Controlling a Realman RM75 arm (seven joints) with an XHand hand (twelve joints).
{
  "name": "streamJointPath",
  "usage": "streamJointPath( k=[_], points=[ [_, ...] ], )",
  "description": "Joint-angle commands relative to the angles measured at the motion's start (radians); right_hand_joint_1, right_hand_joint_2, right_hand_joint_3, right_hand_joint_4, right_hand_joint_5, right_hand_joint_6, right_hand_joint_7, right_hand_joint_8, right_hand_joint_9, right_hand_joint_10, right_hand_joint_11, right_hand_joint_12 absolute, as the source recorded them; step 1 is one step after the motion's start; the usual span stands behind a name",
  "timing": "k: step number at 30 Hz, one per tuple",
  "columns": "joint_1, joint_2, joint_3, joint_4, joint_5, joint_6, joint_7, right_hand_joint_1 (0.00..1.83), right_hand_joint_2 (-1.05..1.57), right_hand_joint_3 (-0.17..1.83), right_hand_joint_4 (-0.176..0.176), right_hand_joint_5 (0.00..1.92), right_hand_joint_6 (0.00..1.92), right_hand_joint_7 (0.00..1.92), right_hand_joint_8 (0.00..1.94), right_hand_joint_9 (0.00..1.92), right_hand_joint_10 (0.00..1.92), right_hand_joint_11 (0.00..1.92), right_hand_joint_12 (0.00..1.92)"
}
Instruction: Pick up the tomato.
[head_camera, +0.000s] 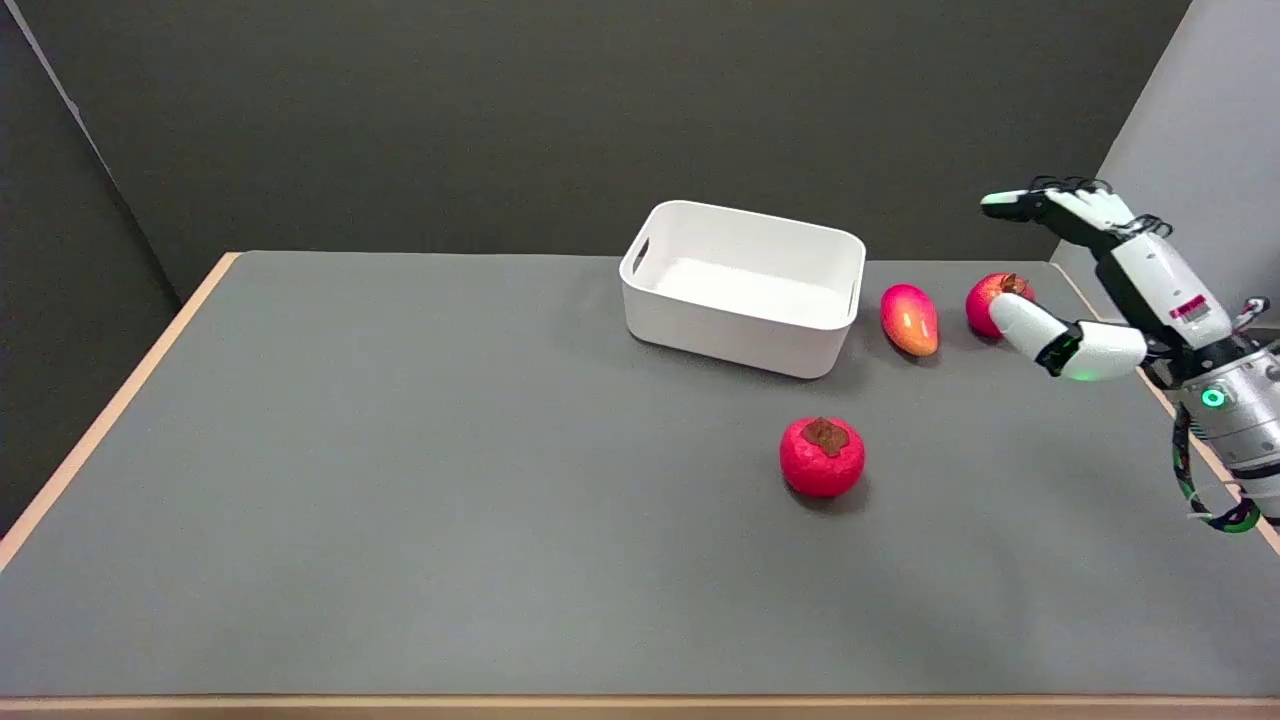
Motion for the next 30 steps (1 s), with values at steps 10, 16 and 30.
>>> streamJointPath(
  k=[10,16,30],
  points=[
    [0.023,-0.012,-0.073,0.421,-0.296,-0.476,0.156,0.44,0.60,0.88,0.075,0.34,0.64,0.45,0.52,0.23,0.83,0.06,1.29],
    [0.034,-0.028,-0.095,0.476,-0.370,-0.548,0.156,0.46,0.60,0.88,0.075,0.33,0.62,0.45,0.52,0.23,0.83,0.06,1.29],
    [0.006,-0.048,-0.210,0.465,-0.477,-0.598,0.096,0.44,0.60,0.86,0.068,0.30,0.56,0.39,0.46,0.19,0.80,0.04,1.24]
  ],
)
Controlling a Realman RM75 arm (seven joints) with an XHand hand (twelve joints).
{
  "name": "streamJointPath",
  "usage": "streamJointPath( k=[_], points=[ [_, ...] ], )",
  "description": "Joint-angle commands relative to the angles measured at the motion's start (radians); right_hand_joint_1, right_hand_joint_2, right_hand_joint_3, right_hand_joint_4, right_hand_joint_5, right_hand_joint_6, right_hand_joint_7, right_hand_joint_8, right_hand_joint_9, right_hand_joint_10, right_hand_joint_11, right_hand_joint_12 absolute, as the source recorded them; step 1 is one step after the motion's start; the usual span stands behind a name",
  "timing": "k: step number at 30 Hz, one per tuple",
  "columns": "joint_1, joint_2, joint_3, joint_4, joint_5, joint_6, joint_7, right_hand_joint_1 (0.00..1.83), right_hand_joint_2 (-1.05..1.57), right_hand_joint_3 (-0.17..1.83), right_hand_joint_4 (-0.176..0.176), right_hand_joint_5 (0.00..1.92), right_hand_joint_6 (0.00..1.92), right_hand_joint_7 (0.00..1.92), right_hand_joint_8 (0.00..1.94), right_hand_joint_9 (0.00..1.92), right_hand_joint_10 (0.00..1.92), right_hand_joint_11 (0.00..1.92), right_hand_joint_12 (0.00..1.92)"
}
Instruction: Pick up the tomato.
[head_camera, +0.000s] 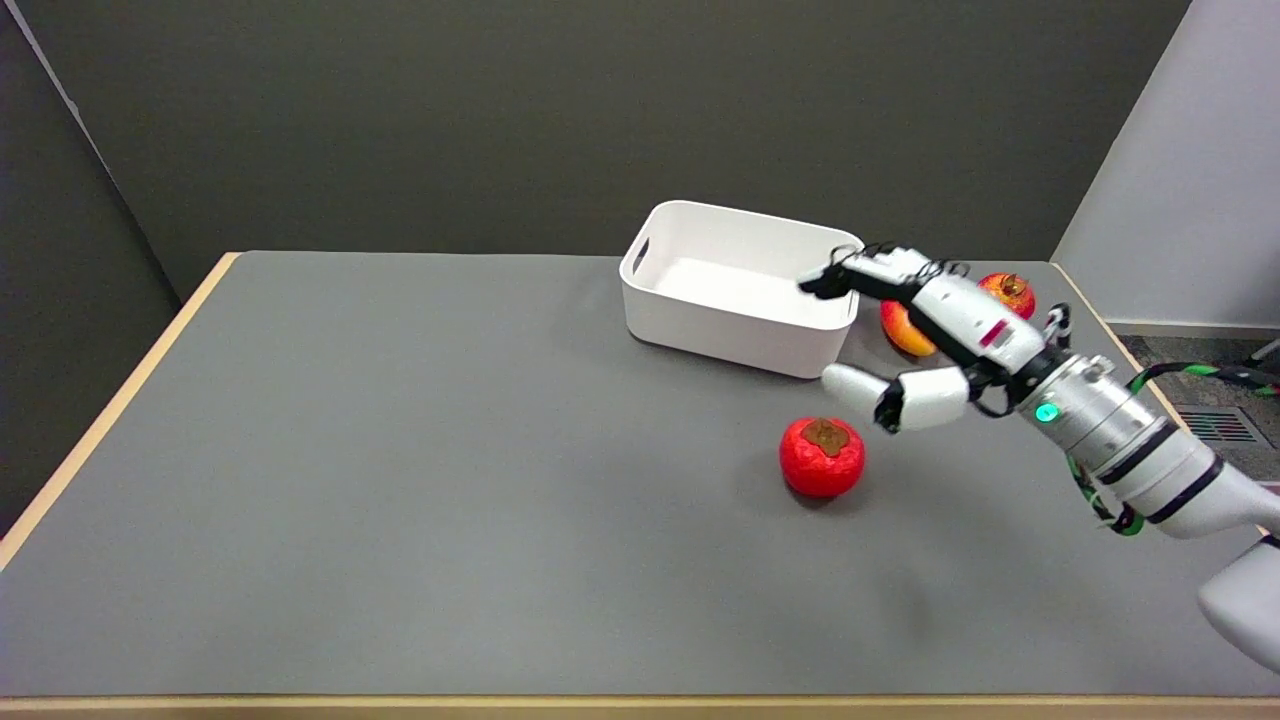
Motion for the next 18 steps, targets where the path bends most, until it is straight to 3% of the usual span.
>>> streamJointPath(
  k=[1,18],
  points=[
    [-0.015,-0.018,-0.112,0.075,-0.172,-0.142,-0.027,0.42,0.61,0.83,0.067,0.30,0.55,0.38,0.44,0.19,0.80,0.05,1.23],
    [0.013,0.004,-0.125,0.057,-0.250,-0.173,-0.027,0.42,0.58,0.84,0.037,0.22,0.47,0.28,0.39,0.15,0.76,0.04,1.22]
  ],
)
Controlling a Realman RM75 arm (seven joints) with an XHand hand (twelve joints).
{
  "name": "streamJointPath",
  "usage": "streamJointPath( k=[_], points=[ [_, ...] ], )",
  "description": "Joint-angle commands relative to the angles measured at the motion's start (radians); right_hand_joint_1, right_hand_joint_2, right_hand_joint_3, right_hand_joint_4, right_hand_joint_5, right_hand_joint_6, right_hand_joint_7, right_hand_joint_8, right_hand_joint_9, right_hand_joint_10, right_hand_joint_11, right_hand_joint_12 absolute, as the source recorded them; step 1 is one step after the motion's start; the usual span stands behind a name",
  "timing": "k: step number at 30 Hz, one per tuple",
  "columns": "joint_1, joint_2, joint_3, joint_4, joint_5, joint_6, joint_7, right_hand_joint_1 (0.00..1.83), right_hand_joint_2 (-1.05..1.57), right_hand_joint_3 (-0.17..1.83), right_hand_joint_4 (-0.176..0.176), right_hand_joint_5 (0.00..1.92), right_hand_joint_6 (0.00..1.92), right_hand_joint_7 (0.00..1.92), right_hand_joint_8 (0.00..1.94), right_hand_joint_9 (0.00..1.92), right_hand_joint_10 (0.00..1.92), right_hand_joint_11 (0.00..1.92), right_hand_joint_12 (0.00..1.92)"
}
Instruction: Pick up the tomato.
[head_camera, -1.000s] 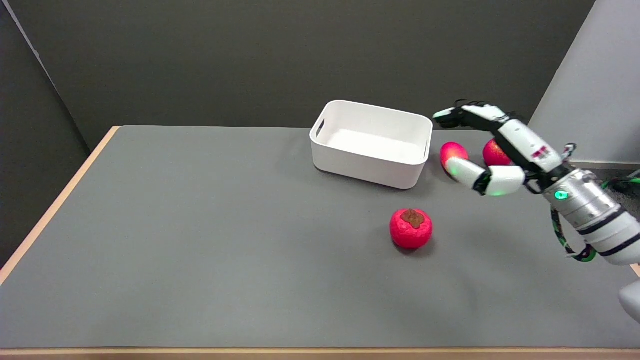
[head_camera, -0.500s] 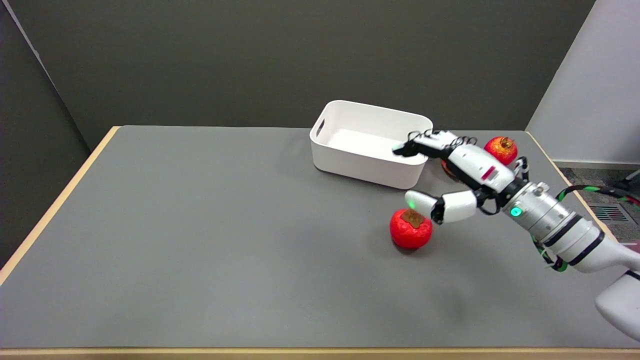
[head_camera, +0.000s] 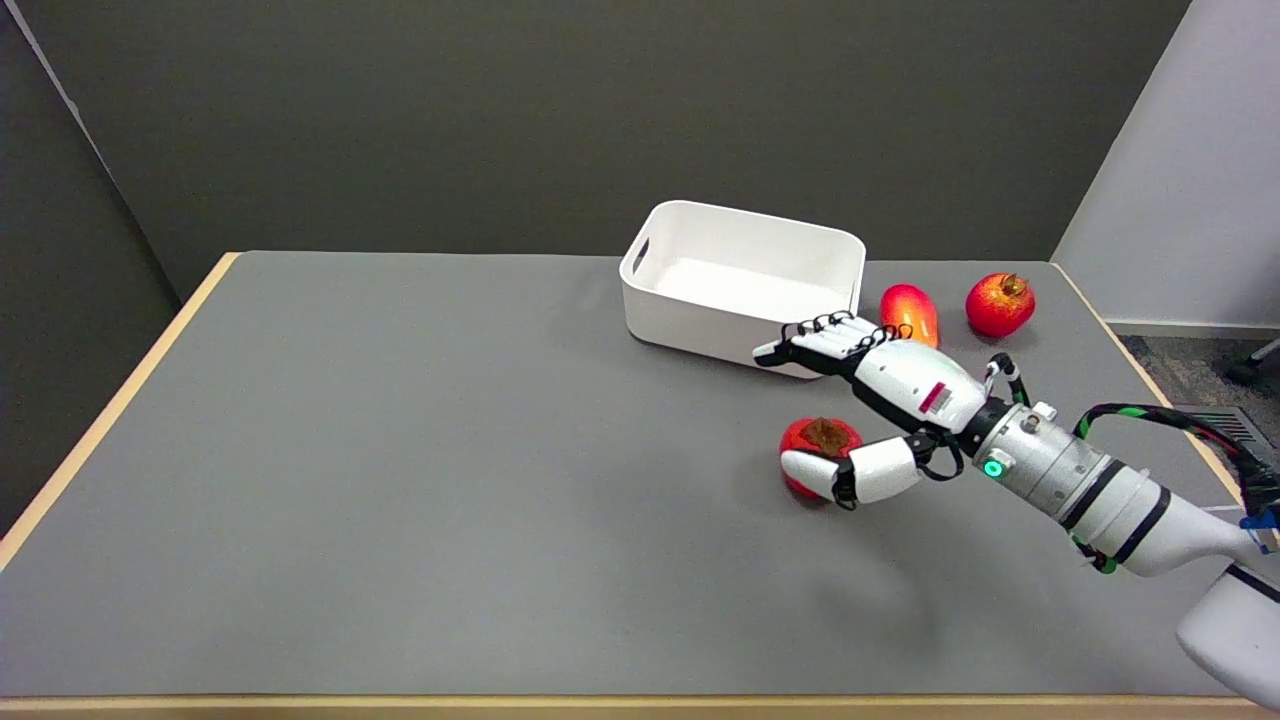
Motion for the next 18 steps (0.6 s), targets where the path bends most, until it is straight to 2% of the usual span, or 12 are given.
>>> streamJointPath(
  k=[1,18],
  points=[
    [0.030,0.015,-0.032,0.009,-0.080,-0.069,-0.007,0.42,0.58,0.84,0.037,0.22,0.47,0.28,0.39,0.15,0.76,0.04,1.22],
    [0.071,0.020,-0.070,-0.100,-0.077,-0.091,0.001,0.42,0.57,0.83,0.038,0.22,0.46,0.28,0.38,0.16,0.76,0.04,1.22]
  ],
)
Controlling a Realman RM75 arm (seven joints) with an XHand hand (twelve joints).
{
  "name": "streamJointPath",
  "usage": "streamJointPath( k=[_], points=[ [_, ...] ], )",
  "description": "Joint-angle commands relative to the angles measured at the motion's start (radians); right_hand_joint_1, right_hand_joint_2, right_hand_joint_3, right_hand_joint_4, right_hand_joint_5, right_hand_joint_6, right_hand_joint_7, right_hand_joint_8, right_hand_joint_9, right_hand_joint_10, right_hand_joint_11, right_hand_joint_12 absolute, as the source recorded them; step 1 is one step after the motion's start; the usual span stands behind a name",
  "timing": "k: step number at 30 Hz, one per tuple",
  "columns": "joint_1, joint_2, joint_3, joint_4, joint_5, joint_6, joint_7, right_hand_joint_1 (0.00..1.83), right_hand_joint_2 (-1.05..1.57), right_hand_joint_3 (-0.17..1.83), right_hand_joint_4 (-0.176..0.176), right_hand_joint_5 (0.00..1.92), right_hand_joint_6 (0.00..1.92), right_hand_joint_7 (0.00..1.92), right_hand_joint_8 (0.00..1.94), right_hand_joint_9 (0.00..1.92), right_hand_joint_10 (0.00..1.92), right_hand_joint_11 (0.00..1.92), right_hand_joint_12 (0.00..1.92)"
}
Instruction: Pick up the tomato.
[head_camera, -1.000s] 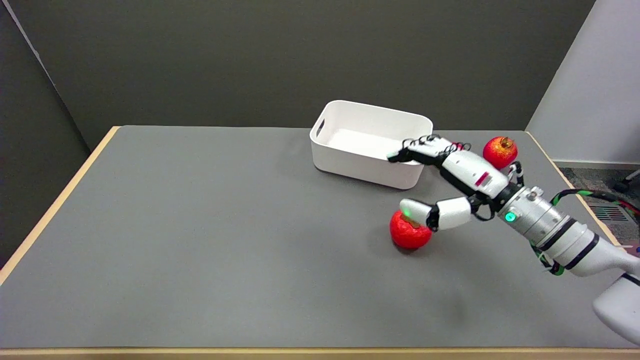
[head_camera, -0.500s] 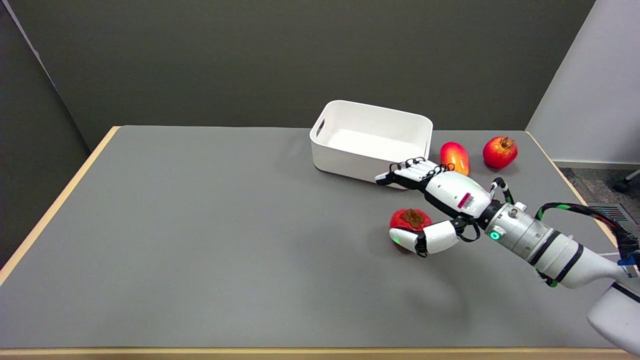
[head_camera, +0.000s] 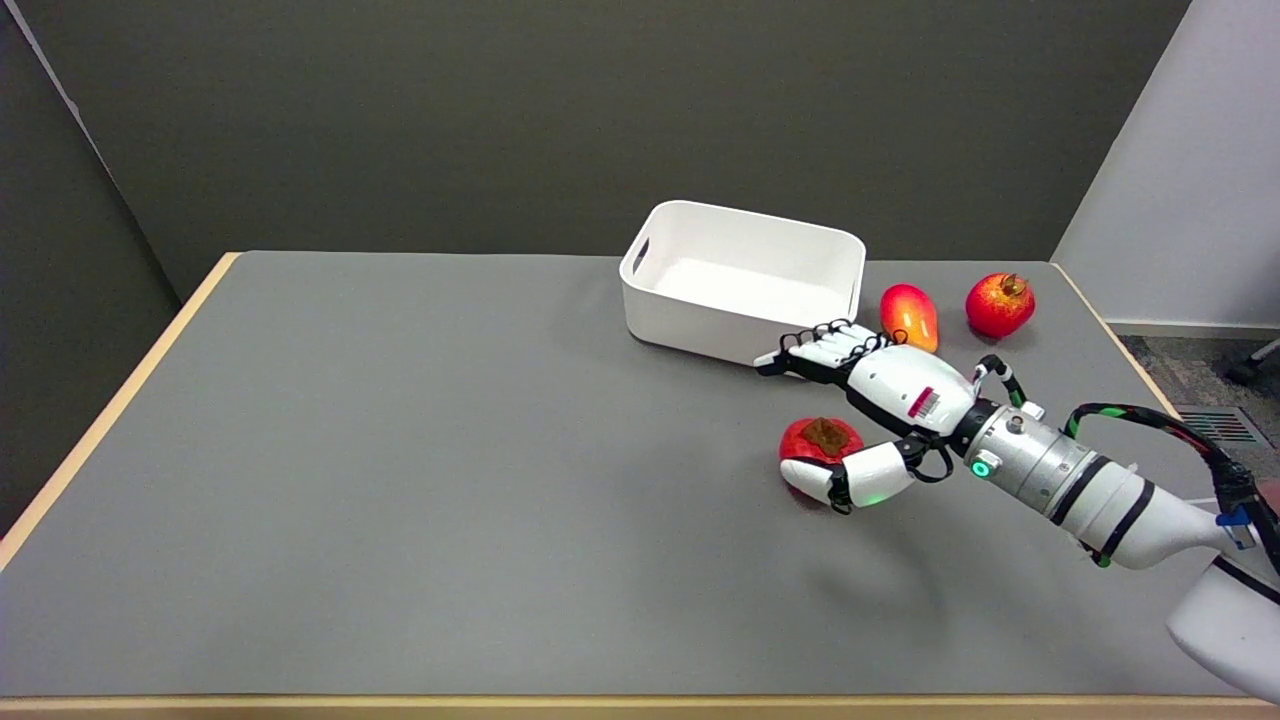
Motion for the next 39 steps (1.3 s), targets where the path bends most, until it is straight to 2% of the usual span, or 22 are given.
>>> streamJointPath(
  k=[1,13,14,16,39],
  points=[
    [0.032,0.006,-0.043,-0.082,-0.017,-0.029,0.006,0.42,0.57,0.83,0.039,0.22,0.46,0.28,0.38,0.16,0.76,0.04,1.22],
    [0.038,-0.004,-0.069,-0.129,-0.018,-0.036,0.004,0.43,0.58,0.84,0.039,0.22,0.46,0.28,0.38,0.16,0.76,0.04,1.22],
    [-0.026,-0.020,-0.106,0.037,0.027,-0.014,0.083,0.43,0.58,0.84,0.039,0.22,0.46,0.28,0.38,0.16,0.76,0.04,1.22],
    [0.050,-0.006,-0.074,-0.145,-0.021,-0.037,-0.003,0.43,0.58,0.84,0.039,0.22,0.46,0.27,0.38,0.16,0.76,0.04,1.22],
    [0.087,-0.007,-0.112,-0.170,-0.018,-0.039,0.001,0.44,0.58,0.84,0.040,0.22,0.46,0.27,0.37,0.15,0.75,0.03,1.21]
  ],
)
